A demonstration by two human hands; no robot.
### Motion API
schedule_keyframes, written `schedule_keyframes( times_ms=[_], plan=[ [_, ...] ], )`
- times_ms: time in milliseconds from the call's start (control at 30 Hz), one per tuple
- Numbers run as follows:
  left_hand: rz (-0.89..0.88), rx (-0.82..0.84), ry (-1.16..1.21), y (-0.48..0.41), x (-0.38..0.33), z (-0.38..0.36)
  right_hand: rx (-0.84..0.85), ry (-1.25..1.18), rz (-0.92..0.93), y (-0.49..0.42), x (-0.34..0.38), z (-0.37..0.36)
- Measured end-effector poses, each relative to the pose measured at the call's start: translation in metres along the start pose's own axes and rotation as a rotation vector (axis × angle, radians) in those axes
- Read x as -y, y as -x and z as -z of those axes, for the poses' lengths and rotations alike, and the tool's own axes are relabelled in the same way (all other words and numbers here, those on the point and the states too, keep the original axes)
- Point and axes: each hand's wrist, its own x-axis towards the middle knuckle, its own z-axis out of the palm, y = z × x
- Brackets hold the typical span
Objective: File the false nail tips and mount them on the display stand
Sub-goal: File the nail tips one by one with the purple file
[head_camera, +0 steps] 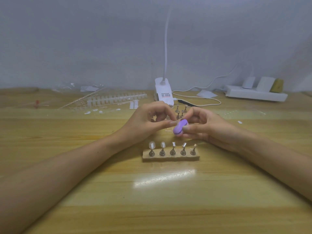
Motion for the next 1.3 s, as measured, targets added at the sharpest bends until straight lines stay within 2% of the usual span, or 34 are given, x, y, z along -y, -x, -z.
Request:
schedule_keyframes(
  times_ms=[67,167,300,400,500,600,900,1033,1133,1233,1300],
  plan=[
    [-0.013,0.014,-0.015,0.0002,-0.0003,-0.0003,0.046,0.011,0.013,0.0007,0.0004,-0.0016],
    [-0.017,0.022,-0.008,0.0004,-0.0005,-0.0012,-0.057,-0.03,0.038,0.0003,0.0002,-0.0012],
    [-0.027,-0.005,-0.028,-0.0005,0.0011,-0.0007,0.045,0.035,0.027,0.0007,-0.001,-0.0036],
    [-0.03,0.006,-0.02,-0.0004,0.0008,-0.0008,-0.055,-0.038,0.049,0.0002,-0.0012,-0.001],
    [-0.029,-0.001,-0.022,-0.001,0.0011,-0.0006,0.016,-0.009,0.045,0.0,-0.0021,-0.0022],
    [-0.022,-0.002,-0.017,-0.0005,0.0008,-0.0006,-0.082,-0.056,0.051,-0.0006,-0.0017,-0.0011],
    [-0.019,0.003,-0.014,-0.0002,0.0002,-0.0007,0.01,0.003,0.027,0.002,0.0004,-0.0032],
    [-0.02,0.005,-0.013,-0.0002,-0.0003,-0.0002,-0.09,-0.049,0.05,0.0019,0.0008,-0.0042],
    [-0.02,0.006,-0.025,-0.0001,0.0002,-0.0001,-0.018,0.019,0.044,0.0031,0.0004,-0.0067],
    [-0.01,-0.005,-0.018,-0.0002,0.0016,-0.0001,-0.11,-0.047,0.056,0.0025,0.0,-0.0048],
    [-0.006,-0.021,-0.016,-0.0006,0.0025,0.0001,-0.053,-0.04,0.05,0.0028,-0.0006,-0.0048]
  ],
)
